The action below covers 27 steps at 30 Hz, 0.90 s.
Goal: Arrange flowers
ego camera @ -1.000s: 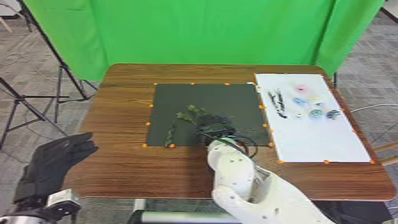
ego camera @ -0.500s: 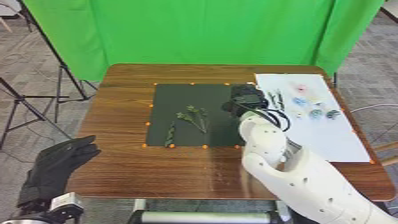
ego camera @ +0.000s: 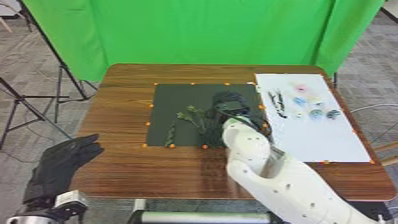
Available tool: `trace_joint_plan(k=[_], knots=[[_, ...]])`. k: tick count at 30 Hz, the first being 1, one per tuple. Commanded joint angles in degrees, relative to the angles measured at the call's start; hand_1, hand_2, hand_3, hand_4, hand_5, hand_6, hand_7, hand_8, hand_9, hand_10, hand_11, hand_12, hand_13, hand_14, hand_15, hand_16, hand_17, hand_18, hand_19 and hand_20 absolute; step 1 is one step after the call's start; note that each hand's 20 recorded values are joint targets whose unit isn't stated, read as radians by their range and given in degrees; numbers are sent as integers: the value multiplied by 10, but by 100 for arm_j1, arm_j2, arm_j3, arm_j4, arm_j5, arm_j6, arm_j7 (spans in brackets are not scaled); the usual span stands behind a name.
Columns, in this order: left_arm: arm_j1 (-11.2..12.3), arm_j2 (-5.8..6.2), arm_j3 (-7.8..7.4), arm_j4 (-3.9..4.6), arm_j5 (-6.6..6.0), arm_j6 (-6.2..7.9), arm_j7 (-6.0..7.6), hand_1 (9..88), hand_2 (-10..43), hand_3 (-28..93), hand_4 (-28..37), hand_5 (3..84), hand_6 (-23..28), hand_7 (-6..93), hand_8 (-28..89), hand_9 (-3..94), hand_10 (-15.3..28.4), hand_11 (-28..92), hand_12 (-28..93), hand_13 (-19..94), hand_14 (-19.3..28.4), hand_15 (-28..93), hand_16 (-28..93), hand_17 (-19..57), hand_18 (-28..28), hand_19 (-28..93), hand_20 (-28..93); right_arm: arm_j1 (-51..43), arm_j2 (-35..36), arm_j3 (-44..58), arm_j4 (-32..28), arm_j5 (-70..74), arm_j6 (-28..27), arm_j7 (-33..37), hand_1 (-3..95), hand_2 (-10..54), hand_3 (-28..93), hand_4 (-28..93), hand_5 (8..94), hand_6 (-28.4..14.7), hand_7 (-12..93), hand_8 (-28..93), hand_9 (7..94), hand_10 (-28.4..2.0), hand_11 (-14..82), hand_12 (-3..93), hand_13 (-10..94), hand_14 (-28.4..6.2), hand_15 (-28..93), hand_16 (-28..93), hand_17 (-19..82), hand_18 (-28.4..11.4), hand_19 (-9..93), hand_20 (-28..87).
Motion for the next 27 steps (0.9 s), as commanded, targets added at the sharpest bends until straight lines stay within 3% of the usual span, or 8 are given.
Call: trace_joint_plan(k=[1, 5, 7, 13, 19, 22, 24, 27], knots=[[-55, -59, -75, 8, 47, -106, -163, 275, 67, 806, -193, 513, 161, 176, -95, 419, 235, 425, 105, 285, 280, 624, -131, -94, 208, 580, 169, -164, -418, -81, 230, -174, -53, -19, 265, 32, 762, -213, 669, -178, 267, -60, 551, -284, 506, 272, 580, -227, 790, 171, 313, -284, 892, -261], [-135, -164, -47, 28, 91, -176, -252, 275, 68, 806, -192, 513, 161, 176, -95, 420, 234, 425, 104, 284, 280, 624, -132, -94, 208, 581, 169, -258, -504, 9, 385, -186, -102, 72, 270, 31, 763, -214, 674, -171, 275, -63, 559, -284, 511, 267, 591, -221, 787, 174, 313, -284, 890, -254], [-121, -166, -42, 30, 89, -163, -228, 274, 67, 807, -192, 513, 161, 176, -94, 420, 234, 425, 104, 284, 281, 623, -132, -94, 209, 581, 169, -326, -585, 62, 483, -260, -104, 50, 273, 31, 761, -216, 678, -166, 281, -64, 564, -284, 514, 265, 597, -218, 785, 175, 314, -284, 889, -250], [-376, -197, 36, 115, 130, -298, -345, 275, 67, 807, -192, 513, 160, 176, -95, 420, 234, 425, 104, 285, 281, 624, -132, -94, 208, 581, 169, -352, -721, 20, 745, -447, 43, 91, 287, 33, 759, -220, 698, -150, 298, -68, 582, -284, 531, 259, 621, -203, 778, 180, 318, -284, 887, -235], [-348, -212, -42, 114, 128, -290, -346, 275, 67, 807, -192, 512, 160, 177, -95, 420, 234, 425, 104, 285, 281, 624, -132, -94, 209, 581, 170, -398, -809, -49, 787, -633, 114, 34, 310, 32, 756, -227, 727, -120, 327, -77, 634, -260, 532, 248, 660, -181, 767, 189, 323, -284, 889, -215], [-320, -220, -75, 107, 116, -284, -352, 275, 67, 808, -191, 512, 160, 177, -95, 420, 234, 425, 104, 285, 280, 624, -132, -94, 208, 581, 170, -496, -833, -80, 708, -732, 59, -25, 357, 17, 769, -239, 763, -87, 348, -77, 692, -228, 519, 249, 702, -160, 747, 203, 331, -284, 888, -185], [-320, -228, -76, 109, 120, -292, -361, 275, 67, 807, -192, 512, 160, 177, -95, 420, 234, 425, 104, 284, 280, 624, -132, -94, 208, 581, 170, -567, -847, -100, 650, -757, 22, -50, 399, -10, 761, -261, 778, -74, 328, 86, 719, -214, 509, 257, 727, -147, 731, 221, 335, -284, 882, -148], [-284, -227, -80, 97, 116, -280, -371, 275, 67, 808, -191, 512, 160, 177, -95, 420, 234, 425, 104, 284, 280, 624, -132, -94, 209, 581, 170, -691, -912, -96, 590, -880, -64, -130, 459, -41, 746, -271, 794, -61, 329, 162, 746, -201, 503, 258, 754, -133, 719, 228, 337, -284, 882, -129]])
